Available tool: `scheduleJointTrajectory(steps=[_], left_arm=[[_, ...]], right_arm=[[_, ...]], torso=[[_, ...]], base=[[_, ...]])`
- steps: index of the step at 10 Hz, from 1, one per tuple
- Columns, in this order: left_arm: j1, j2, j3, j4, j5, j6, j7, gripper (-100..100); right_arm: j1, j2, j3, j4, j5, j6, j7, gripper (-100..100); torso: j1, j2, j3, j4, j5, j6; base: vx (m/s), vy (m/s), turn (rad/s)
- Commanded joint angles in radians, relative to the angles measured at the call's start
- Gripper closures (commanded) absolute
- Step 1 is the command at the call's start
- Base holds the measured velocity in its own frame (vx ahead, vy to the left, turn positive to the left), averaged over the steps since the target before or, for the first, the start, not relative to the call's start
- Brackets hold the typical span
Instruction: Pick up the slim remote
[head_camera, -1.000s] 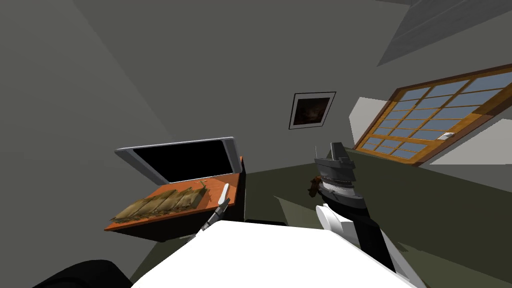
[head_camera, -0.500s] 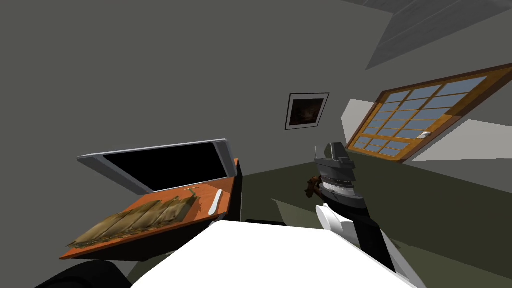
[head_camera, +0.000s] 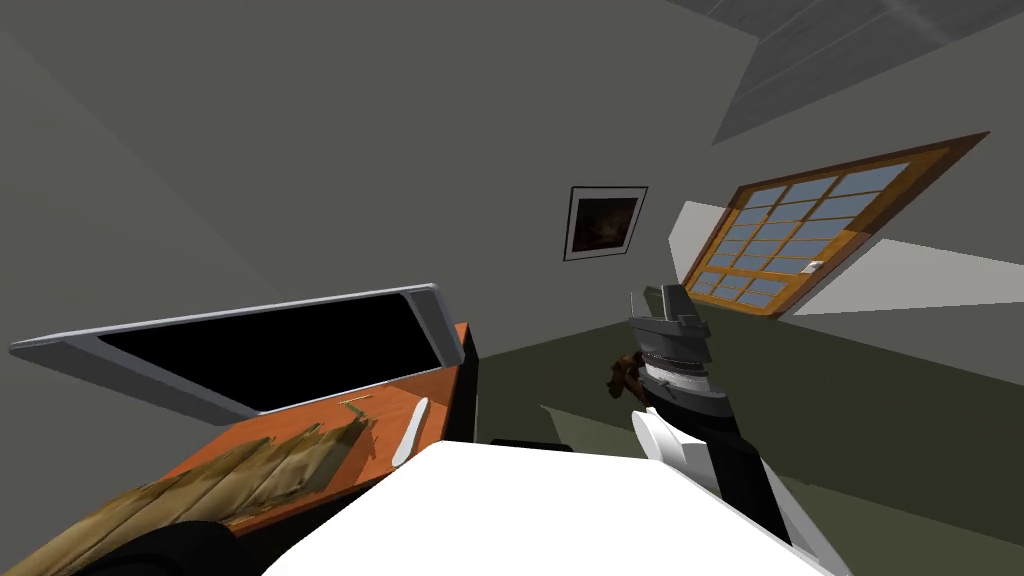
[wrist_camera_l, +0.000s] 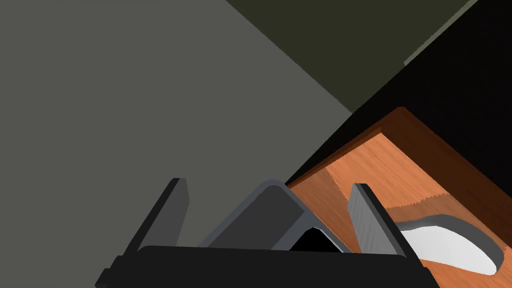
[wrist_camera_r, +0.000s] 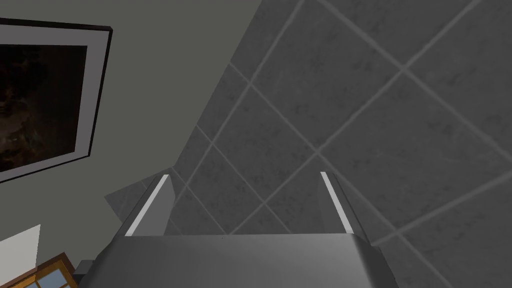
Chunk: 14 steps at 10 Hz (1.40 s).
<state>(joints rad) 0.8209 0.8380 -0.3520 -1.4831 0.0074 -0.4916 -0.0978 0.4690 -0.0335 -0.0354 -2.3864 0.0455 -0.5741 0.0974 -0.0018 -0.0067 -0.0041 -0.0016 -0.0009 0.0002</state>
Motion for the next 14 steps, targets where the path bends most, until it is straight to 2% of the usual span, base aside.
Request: scheduleJointTrajectory(steps=[1, 2, 3, 6, 8, 10, 11, 14], left_arm=[[0.013, 0.039, -0.036, 0.050, 0.016, 0.028, -0.028, -100], [0.013, 0.062, -0.062, 0.099, 0.027, 0.049, -0.045, -100], [0.013, 0.062, -0.062, 0.108, 0.027, 0.049, -0.045, -100], [0.002, 0.115, -0.141, 0.215, 0.062, 0.119, -0.096, -100], [-0.014, 0.137, -0.194, 0.275, 0.085, 0.165, -0.128, -100], [-0.034, 0.148, -0.243, 0.322, 0.107, 0.210, -0.159, -100], [-0.034, 0.148, -0.243, 0.322, 0.107, 0.210, -0.159, -100], [-0.067, 0.148, -0.309, 0.373, 0.135, 0.269, -0.197, -100]], right_arm=[[0.000, 0.000, 0.000, 0.000, 0.000, 0.000, 0.000, 0], [0.000, 0.000, 0.000, 0.000, 0.000, 0.000, 0.000, 0], [0.000, 0.000, 0.000, 0.000, 0.000, 0.000, 0.000, 0], [0.000, 0.000, 0.000, 0.000, 0.000, 0.000, 0.000, 0], [0.000, 0.000, 0.000, 0.000, 0.000, 0.000, 0.000, 0], [0.000, 0.000, 0.000, 0.000, 0.000, 0.000, 0.000, 0], [0.000, 0.000, 0.000, 0.000, 0.000, 0.000, 0.000, 0], [0.000, 0.000, 0.000, 0.000, 0.000, 0.000, 0.000, 0]], torso=[[0.000, 0.000, 0.000, 0.000, 0.000, 0.000], [0.000, -0.001, -0.001, 0.000, 0.000, 0.000], [0.001, -0.004, -0.002, -0.001, 0.000, 0.000], [0.004, -0.001, 0.000, 0.000, 0.001, 0.000], [0.006, -0.004, -0.002, -0.001, 0.001, 0.000], [0.005, -0.002, -0.001, -0.001, 0.001, 0.000], [0.006, -0.002, -0.001, -0.001, 0.001, 0.000], [0.004, 0.002, 0.001, 0.001, 0.001, 0.000]], base=[[0.145, -0.019, -0.191], [0.204, -0.009, -0.185], [0.151, 0.006, -0.050], [0.144, 0.046, -0.156], [0.183, 0.077, -0.168], [0.150, 0.082, -0.156], [0.084, 0.066, -0.039], [0.078, 0.063, -0.118]])
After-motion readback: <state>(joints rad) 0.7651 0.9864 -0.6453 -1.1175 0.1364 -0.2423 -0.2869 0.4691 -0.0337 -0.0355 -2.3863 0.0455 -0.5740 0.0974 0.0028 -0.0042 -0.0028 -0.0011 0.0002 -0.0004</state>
